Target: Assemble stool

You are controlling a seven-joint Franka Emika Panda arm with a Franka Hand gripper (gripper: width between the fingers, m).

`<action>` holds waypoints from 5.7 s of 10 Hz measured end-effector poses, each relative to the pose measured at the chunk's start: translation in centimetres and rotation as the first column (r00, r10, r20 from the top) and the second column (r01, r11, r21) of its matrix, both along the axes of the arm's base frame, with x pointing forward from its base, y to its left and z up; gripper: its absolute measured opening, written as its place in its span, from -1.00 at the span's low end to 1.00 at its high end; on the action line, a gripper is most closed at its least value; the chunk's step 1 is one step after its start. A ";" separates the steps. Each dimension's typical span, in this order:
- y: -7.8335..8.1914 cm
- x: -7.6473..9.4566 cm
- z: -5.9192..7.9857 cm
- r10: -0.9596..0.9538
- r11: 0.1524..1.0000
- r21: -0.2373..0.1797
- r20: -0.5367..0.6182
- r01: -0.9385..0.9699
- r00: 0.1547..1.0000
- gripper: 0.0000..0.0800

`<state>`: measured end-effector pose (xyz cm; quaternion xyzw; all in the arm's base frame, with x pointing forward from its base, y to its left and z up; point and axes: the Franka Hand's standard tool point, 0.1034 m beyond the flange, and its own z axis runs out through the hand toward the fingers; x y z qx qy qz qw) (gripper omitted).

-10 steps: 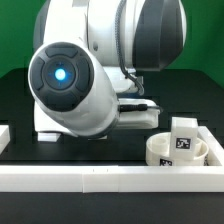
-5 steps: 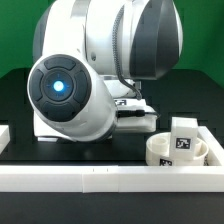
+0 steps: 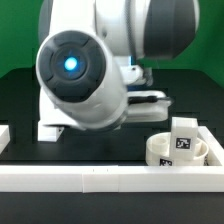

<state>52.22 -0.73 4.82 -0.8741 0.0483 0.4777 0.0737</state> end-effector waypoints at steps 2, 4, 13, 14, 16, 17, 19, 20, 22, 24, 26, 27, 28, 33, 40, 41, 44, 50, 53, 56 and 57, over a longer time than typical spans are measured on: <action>2.2 1.4 3.3 -0.021 0.999 -0.028 0.011 0.021 1.000 -0.18; 2.6 2.1 4.0 -0.019 0.999 -0.026 0.050 0.021 0.999 -0.18; 4.1 6.2 5.5 -0.033 0.988 -0.080 0.723 0.131 0.690 -0.18; 4.1 7.0 5.6 -0.025 0.986 -0.081 0.789 0.145 0.614 -0.18; 4.2 7.5 5.7 -0.001 0.982 -0.084 0.897 0.172 0.442 -0.18; 4.6 7.0 5.8 0.007 0.981 -0.083 0.915 0.173 0.404 -0.18; 4.6 6.9 5.5 0.009 0.981 -0.085 0.917 0.173 0.399 -0.18; 4.6 6.9 5.5 0.010 0.981 -0.085 0.917 0.173 0.399 -0.18; 4.0 6.9 5.8 -0.047 0.975 -0.045 0.917 0.219 0.395 -0.18; 4.8 7.1 6.5 -0.081 0.976 0.003 0.934 0.220 0.348 -0.18; 5.4 7.0 6.4 -0.097 0.972 0.028 0.952 0.235 0.290 -0.18; 5.3 7.0 6.3 -0.099 0.972 0.028 0.950 0.235 0.295 -0.18; 5.3 7.0 6.3 -0.099 0.972 0.028 0.950 0.235 0.295 -0.18; 6.0 6.5 6.9 -0.087 0.969 0.028 0.968 0.246 0.235 -0.18; 6.2 6.0 6.4 -0.054 0.960 0.017 0.991 0.278 0.126 -0.18; 6.4 5.9 6.0 -0.053 0.961 0.016 0.991 0.275 0.127 -0.18; 6.4 5.5 4.8 -0.048 0.961 0.008 0.989 0.276 0.139 -0.18; 4.9 4.9 3.7 0.001 0.957 -0.025 0.997 0.290 0.081 -0.18; 4.7 4.7 3.7 0.006 0.956 -0.025 0.998 0.292 0.066 -0.04; 4.7 4.7 3.6 0.003 0.956 -0.024 0.997 0.291 0.073 0.40; 5.3 4.6 3.8 -0.030 0.962 -0.009 0.990 0.274 0.136 0.58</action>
Offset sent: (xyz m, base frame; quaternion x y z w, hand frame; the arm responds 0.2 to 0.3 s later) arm 0.0000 0.0000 0.0000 0.0000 0.0000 0.0000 1.0000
